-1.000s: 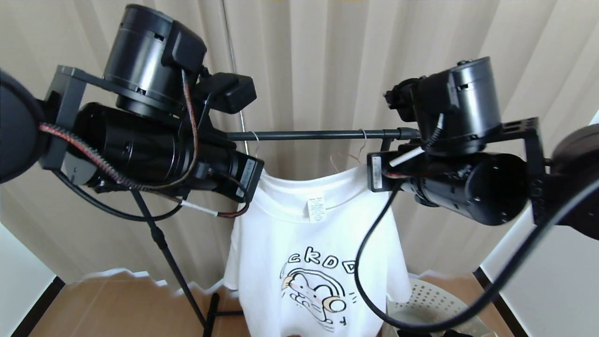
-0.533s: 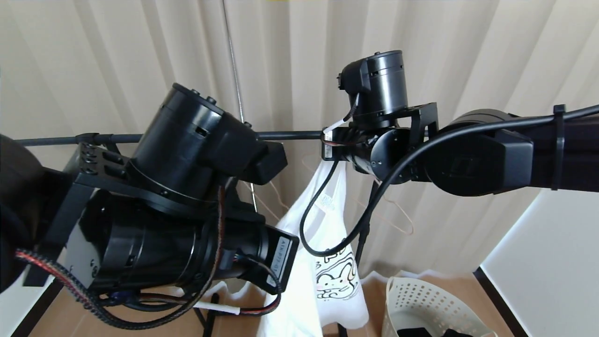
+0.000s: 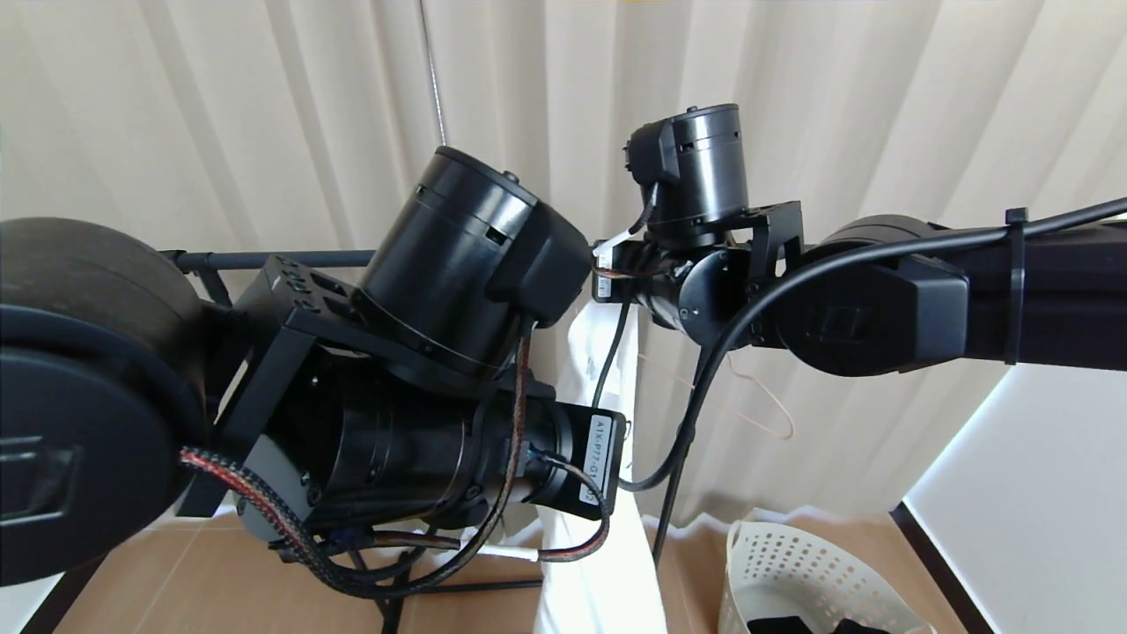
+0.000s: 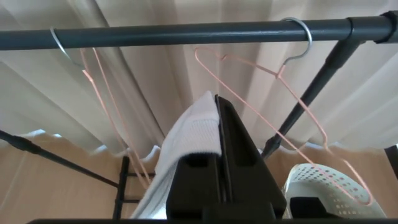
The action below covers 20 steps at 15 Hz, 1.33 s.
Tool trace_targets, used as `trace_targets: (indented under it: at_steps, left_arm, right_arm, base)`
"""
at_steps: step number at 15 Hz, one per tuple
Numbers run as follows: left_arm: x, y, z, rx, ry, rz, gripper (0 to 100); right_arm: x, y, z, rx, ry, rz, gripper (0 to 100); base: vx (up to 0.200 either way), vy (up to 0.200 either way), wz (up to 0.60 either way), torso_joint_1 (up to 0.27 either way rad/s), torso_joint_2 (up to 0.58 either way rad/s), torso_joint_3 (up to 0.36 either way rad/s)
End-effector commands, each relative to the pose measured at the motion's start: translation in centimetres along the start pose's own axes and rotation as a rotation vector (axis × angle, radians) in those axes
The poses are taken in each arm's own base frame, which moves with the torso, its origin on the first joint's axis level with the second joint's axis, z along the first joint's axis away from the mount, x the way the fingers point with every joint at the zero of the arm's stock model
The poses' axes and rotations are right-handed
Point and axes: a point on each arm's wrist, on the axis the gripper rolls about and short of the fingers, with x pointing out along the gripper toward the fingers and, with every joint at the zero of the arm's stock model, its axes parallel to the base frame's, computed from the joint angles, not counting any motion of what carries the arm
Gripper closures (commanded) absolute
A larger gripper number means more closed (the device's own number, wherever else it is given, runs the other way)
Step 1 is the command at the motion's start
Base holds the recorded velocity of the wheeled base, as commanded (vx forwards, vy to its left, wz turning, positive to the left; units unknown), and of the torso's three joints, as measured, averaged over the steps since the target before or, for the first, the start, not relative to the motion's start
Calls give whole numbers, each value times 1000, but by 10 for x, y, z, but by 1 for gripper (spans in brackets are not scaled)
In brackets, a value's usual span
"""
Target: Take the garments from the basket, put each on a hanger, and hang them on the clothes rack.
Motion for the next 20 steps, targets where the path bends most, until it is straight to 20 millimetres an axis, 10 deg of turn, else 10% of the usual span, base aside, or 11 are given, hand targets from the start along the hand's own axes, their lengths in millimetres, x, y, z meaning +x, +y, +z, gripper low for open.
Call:
trace_targets:
  at_steps: [1,8,15,16,20]
  left_arm:
    - [-2,12,-3,-11,0,50,100]
    - [28,61,23,-87,-73,234,100]
    - [38,57,59,-91,-167,218,100]
    - [36,56,62,-82,-177,214,100]
    - [25,51,77,-80,-242,190,100]
  right_arm:
    - [-10,-16,7,7,-2,-17,100]
    - [-70,-79,-8,-54,56,-88,100]
    - [-91,-85,-35,-130,98,-104,100]
    - [-91,-85,-38,-136,106,-106,0]
    - [-106,-91,-61,-228,159,-77,0]
  base:
    - [0,0,0,0,0,0]
    - [0,0,0,0,0,0]
    - [0,0,0,0,0,0]
    - [0,0,0,0,0,0]
    - [0,0,0,0,0,0]
